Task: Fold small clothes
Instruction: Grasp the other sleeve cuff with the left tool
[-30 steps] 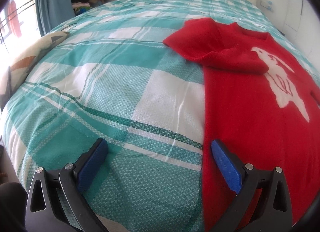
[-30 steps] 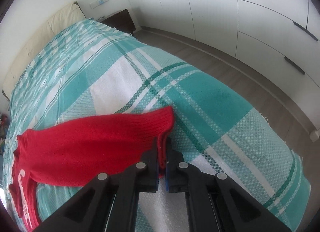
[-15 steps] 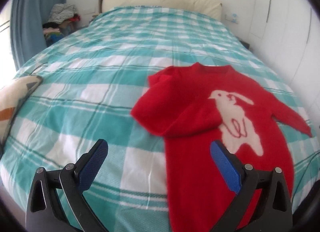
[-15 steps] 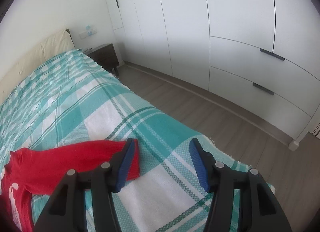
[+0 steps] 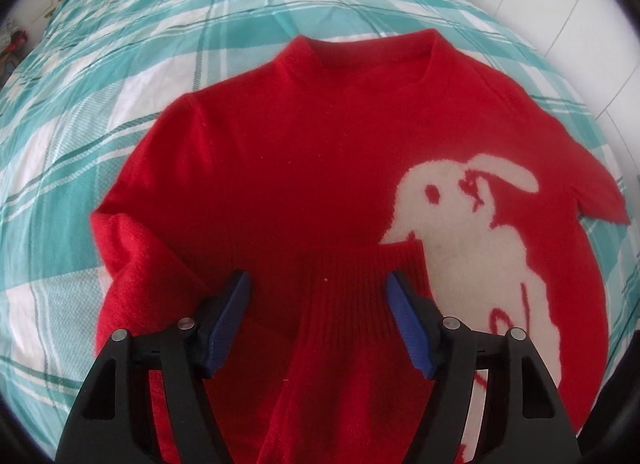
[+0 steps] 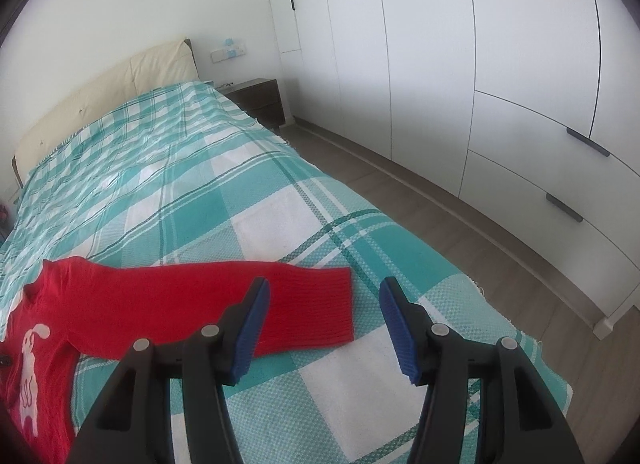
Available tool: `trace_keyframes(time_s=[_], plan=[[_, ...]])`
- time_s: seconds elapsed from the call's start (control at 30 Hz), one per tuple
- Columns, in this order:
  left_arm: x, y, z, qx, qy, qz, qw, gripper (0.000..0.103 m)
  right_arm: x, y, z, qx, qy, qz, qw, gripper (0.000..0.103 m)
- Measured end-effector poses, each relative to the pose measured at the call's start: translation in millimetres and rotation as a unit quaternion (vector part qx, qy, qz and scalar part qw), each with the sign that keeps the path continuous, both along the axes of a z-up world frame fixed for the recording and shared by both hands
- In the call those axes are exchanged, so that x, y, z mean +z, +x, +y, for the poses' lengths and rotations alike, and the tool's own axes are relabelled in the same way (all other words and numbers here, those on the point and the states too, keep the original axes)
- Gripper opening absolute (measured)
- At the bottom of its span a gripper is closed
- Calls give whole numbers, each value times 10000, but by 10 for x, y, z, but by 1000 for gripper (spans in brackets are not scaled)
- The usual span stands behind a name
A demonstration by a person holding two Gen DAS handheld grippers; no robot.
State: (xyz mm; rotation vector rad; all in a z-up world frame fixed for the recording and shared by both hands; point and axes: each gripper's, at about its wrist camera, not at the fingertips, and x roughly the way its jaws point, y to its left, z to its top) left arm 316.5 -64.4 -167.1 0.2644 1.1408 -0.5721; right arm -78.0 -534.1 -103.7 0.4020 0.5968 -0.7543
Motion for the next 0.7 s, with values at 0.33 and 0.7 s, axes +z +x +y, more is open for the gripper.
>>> trace_keyframes(time_s=[0.33, 0.7], plan=[[872, -147, 841, 722, -1707, -831, 9792, 6, 1, 55, 37, 45, -81, 38, 9999, 57], [599, -473, 3596, 4996, -1472, -1423, 8417, 6, -2, 88, 77, 135, -113, 120, 9998, 57]])
